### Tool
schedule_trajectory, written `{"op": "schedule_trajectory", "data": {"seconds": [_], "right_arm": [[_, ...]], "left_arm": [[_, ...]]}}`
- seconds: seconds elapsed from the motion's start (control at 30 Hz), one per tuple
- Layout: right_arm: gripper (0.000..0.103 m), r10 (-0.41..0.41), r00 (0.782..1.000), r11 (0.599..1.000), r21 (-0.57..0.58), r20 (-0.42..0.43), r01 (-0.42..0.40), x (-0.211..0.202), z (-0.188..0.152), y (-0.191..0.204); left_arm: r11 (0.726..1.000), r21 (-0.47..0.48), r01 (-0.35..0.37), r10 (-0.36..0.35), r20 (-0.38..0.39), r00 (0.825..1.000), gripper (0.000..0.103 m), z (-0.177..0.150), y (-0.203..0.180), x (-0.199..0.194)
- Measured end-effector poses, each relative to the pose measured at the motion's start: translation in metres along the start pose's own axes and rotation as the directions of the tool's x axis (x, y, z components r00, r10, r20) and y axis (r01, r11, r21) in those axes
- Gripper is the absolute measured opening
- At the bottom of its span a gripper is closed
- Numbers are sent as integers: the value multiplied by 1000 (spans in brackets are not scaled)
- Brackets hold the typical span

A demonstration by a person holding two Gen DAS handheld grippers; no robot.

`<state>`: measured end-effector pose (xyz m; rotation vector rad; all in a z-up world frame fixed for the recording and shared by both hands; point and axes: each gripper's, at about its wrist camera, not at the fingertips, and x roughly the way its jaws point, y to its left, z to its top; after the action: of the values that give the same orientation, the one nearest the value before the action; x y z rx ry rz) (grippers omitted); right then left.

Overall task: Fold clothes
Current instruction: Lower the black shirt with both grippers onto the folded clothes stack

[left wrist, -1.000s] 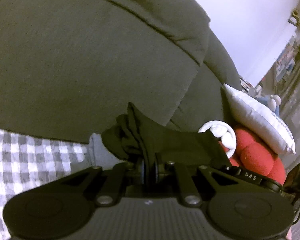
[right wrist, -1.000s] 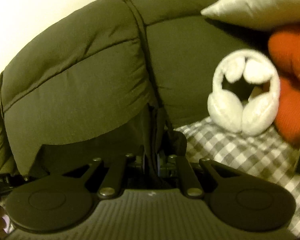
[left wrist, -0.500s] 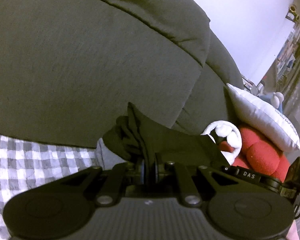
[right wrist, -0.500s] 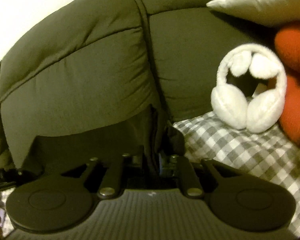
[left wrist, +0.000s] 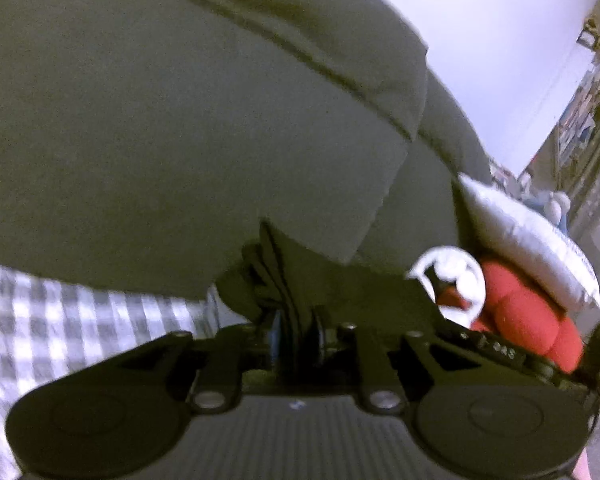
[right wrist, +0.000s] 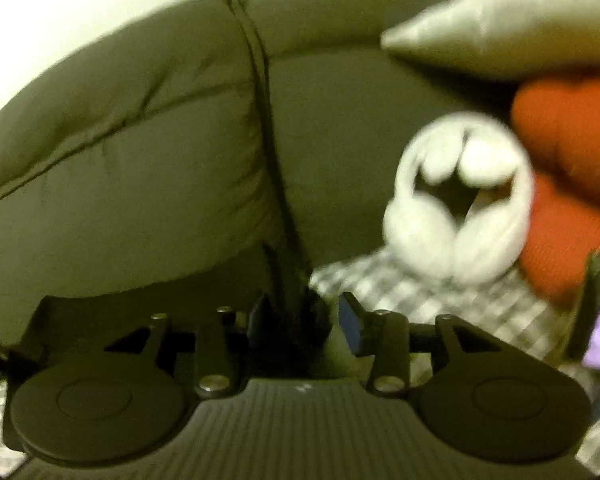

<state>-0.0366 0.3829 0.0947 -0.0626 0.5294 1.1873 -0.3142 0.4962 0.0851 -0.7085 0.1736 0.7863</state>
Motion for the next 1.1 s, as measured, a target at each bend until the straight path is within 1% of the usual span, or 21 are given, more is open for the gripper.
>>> {"op": "schedule_trajectory", "data": {"seconds": [0.03, 0.07, 0.1, 0.17, 0.2, 0.27, 0.4, 0.43, 0.5, 0.57, 0.67, 0.73, 0.8, 0.83, 0.93, 1.0, 1.1], "right_arm": [[44, -8, 1000, 1000, -9, 30, 8, -5, 1, 2], [44, -16, 998, 1000, -18, 61, 17, -10, 2, 5], [44, -7, 997, 1000, -21, 78, 8, -13, 3, 8], [44, 14, 994, 1000, -24, 110, -11, -18, 5, 14], [44, 24, 995, 999, -27, 98, -21, -14, 4, 17], [44, 44, 997, 999, -33, 69, -41, -5, 1, 22], [44, 83, 996, 996, -43, 12, -82, 13, -6, 33], [44, 93, 996, 995, -45, -2, -93, 17, -7, 36], [44, 112, 993, 992, -48, -31, -113, 26, -11, 42], [44, 108, 994, 992, -68, -19, -109, 31, -19, 41], [44, 116, 993, 992, -54, -5, -116, 31, -19, 38], [46, 117, 993, 992, -55, 4, -116, 26, -15, 40], [48, 133, 991, 989, -67, 34, -130, 18, -14, 43], [48, 143, 989, 988, -60, 33, -141, 17, -14, 43], [49, 166, 986, 984, -69, 10, -164, 17, -18, 48], [51, 159, 987, 982, -103, -14, -160, 21, -24, 52], [52, 147, 989, 978, -149, -7, -146, 18, -30, 57]], "left_arm": [[1000, 14, -10, 9, 39, 999, 16, 2, -2, -7], [999, 35, 1, -3, 65, 998, 16, 3, -5, -12], [998, 58, 13, -18, 89, 996, 17, 5, -8, -17], [994, 90, 61, -70, 95, 993, 20, 3, -14, -18], [991, 105, 82, -92, 94, 991, 20, 1, -16, -17], [983, 157, 97, -113, 98, 989, 20, -6, -21, -11], [977, 193, 91, -103, 55, 993, 20, -15, -20, 13], [980, 184, 79, -85, 25, 996, 20, -16, -17, 21], [983, 168, 69, -69, -6, 998, 19, -18, -10, 30], [985, 167, 53, -52, -12, 999, 15, -18, -6, 35], [986, 161, 50, -50, -6, 999, 15, -17, -6, 30], [983, 176, 54, -59, 22, 998, 18, -15, -9, 21], [982, 179, 67, -75, 37, 997, 19, -14, -12, 17], [982, 174, 78, -86, 37, 996, 19, -13, -13, 16], [980, 193, 53, -60, 28, 998, 21, -17, -14, 22], [979, 199, 36, -34, -13, 999, 21, -22, -12, 33], [980, 200, 22, -20, -15, 1000, 20, -23, -12, 31]]}}
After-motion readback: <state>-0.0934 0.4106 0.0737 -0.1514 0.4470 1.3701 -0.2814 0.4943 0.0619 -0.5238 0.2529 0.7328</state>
